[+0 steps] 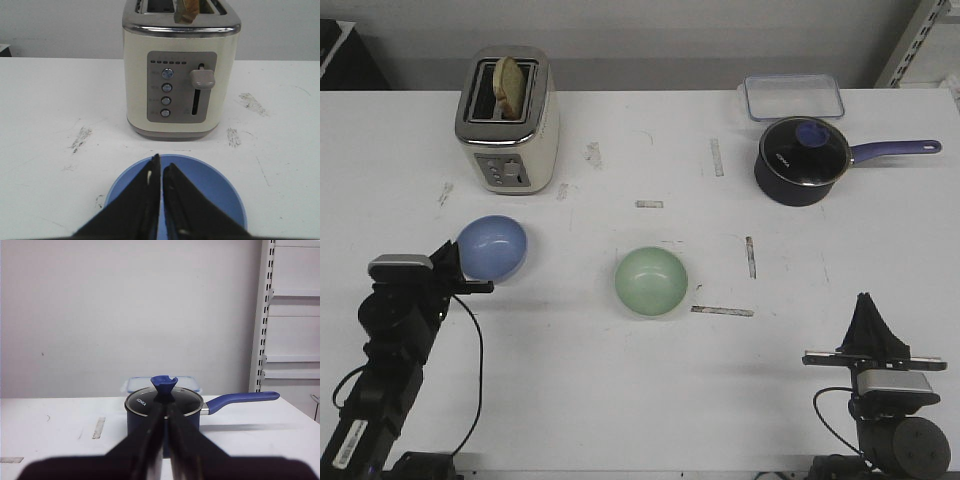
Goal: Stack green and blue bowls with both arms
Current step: 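Reach the left gripper to the light blue bowl's rim and grasp it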
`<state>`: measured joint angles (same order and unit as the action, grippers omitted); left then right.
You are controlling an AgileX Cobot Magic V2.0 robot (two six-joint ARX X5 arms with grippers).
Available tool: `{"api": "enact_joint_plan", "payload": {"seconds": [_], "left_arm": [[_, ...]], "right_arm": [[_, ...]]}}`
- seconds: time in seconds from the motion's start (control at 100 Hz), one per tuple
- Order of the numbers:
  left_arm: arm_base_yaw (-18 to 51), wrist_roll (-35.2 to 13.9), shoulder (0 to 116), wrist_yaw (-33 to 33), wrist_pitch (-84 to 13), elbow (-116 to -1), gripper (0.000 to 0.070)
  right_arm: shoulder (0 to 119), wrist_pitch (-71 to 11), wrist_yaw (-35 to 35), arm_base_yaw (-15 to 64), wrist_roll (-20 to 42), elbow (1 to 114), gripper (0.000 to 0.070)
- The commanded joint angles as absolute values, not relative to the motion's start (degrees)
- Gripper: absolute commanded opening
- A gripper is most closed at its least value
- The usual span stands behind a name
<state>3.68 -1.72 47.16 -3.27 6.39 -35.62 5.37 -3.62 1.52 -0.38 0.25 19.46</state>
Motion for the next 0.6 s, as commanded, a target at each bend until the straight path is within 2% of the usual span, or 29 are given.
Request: {"api": "enact_joint_plan", "payload": {"seconds": [0.0, 0.13, 0.29, 0.36, 0.49, 0.59], "left_arm": [[4.1, -0.8, 51.0, -3.4, 6.8, -39.5, 0.0001], [4.5, -2.0, 58.2, -3.4, 2.3, -47.0, 0.0001], [3.9, -9.8, 66.6, -3.4, -10.3, -57.2, 0.0001], [3.3, -11.7, 70.1, -2.2, -16.4, -61.3, 0.0001], [0.5, -11.9, 76.4, 5.7, -27.6, -68.4, 0.0001], [-2.3, -14.5, 80.4, 12.3, -33.8, -72.7, 0.0007]], "right_arm": [[5.2, -3.0, 1.5, -0.3, 0.1, 19.7, 0.0000], [5.2, -3.0, 1.5, -0.3, 0.1, 19.7, 0.0000], [5.2, -3.0, 1.5, -0.3, 0.1, 19.7, 0.0000], [5.2, -3.0, 1.5, -0.3, 0.1, 19.7, 0.0000], [5.2, -3.0, 1.5, -0.3, 0.1, 19.7, 0.0000], [5.2, -3.0, 1.5, -0.3, 0.1, 19.7, 0.0000]]}}
